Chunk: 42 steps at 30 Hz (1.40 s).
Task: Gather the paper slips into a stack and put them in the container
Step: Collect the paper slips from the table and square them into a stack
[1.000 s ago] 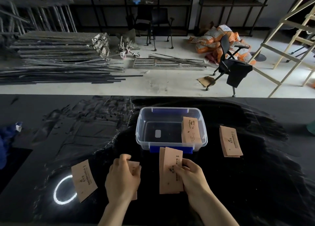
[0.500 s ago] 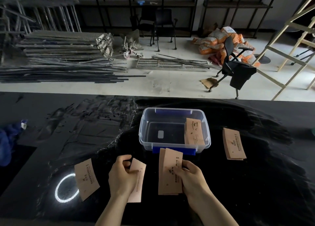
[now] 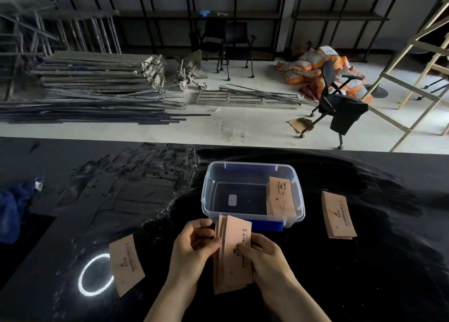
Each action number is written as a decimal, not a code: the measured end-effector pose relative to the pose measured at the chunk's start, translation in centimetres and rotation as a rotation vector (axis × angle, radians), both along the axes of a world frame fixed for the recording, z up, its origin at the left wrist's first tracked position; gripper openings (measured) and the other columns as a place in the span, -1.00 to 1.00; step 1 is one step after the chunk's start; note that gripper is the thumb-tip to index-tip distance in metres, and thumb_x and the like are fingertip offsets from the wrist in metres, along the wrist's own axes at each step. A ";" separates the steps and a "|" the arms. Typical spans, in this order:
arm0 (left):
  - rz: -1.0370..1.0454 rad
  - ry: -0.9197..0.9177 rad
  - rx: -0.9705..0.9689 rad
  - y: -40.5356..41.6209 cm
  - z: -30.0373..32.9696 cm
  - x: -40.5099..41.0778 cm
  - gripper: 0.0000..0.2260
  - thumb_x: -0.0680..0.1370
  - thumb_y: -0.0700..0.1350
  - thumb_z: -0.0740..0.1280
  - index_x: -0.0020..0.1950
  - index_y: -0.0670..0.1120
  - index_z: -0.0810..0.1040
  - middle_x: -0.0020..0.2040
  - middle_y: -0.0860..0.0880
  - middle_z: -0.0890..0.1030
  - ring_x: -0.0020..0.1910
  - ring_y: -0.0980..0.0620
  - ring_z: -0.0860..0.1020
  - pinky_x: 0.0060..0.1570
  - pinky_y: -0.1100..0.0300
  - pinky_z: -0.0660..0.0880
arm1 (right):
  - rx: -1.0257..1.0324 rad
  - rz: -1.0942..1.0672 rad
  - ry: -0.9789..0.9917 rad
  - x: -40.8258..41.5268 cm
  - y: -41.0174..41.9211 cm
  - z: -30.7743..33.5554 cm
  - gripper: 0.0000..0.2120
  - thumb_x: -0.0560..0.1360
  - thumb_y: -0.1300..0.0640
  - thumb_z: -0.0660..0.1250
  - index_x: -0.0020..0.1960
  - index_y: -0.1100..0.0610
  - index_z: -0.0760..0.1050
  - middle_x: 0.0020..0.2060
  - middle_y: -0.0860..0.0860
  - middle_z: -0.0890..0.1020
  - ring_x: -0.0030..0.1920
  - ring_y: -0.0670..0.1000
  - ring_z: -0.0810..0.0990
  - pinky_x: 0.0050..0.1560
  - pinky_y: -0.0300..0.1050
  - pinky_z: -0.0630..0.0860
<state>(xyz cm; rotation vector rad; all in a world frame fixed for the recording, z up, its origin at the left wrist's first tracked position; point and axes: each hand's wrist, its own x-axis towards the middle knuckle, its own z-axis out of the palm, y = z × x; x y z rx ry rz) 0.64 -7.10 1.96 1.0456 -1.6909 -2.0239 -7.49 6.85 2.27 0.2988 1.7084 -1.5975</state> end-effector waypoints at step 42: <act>0.304 0.019 -0.202 -5.2 2.2 0.4 -0.58 0.41 -0.47 0.47 0.08 0.00 0.61 0.00 -0.04 0.65 -0.07 0.00 0.63 -0.05 0.11 0.55 | -0.023 0.058 0.025 -1.0 -1.8 0.7 -0.86 0.59 0.31 0.36 0.10 0.13 0.60 -0.04 0.17 0.76 -0.01 0.21 0.73 0.09 0.25 0.67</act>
